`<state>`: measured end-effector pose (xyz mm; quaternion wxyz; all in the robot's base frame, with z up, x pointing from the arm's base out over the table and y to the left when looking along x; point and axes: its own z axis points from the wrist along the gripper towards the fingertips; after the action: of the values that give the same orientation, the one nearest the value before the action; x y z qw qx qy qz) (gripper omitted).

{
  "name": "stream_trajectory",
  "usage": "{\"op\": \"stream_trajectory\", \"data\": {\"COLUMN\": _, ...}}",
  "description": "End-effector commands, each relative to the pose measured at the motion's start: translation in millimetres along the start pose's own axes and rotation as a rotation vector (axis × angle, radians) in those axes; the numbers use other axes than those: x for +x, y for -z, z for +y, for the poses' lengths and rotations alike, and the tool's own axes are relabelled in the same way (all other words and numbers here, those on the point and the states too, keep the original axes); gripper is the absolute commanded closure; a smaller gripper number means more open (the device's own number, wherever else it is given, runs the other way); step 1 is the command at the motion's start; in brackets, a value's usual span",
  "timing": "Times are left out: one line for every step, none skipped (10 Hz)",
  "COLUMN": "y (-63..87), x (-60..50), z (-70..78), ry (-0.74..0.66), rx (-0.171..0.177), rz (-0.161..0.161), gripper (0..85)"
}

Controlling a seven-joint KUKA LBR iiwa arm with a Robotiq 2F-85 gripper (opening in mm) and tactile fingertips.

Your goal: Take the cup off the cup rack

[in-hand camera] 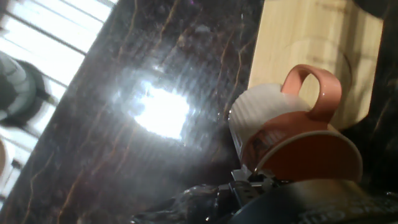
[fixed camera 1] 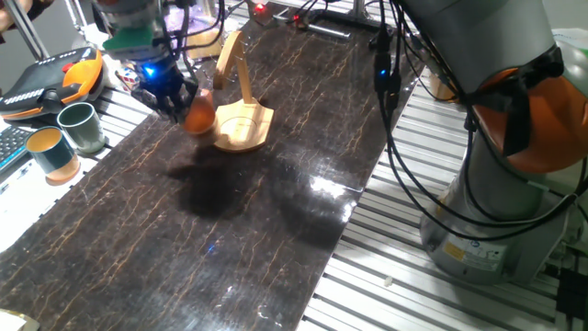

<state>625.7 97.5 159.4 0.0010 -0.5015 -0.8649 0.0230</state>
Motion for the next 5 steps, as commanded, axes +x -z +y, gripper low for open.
{"op": "stream_trajectory", "data": {"y": 3.1, "x": 13.6, "z": 5.4, "ry": 0.004, "rx": 0.003, "rz": 0.024, "gripper": 84.0}}
{"op": "stream_trajectory", "data": {"y": 5.1, "x": 25.9, "z": 9.8, "ry": 0.003, "rx": -0.002, "rz": 0.066, "gripper": 84.0}}
{"op": "stream_trajectory", "data": {"y": 5.3, "x": 37.2, "z": 15.2, "ry": -0.012, "rx": -0.004, "rz": 0.081, "gripper": 84.0}}
{"op": "stream_trajectory", "data": {"y": 4.2, "x": 48.5, "z": 19.6, "ry": -0.024, "rx": -0.002, "rz": 0.085, "gripper": 84.0}}
{"op": "stream_trajectory", "data": {"y": 1.7, "x": 58.6, "z": 22.2, "ry": -0.025, "rx": 0.004, "rz": 0.087, "gripper": 84.0}}
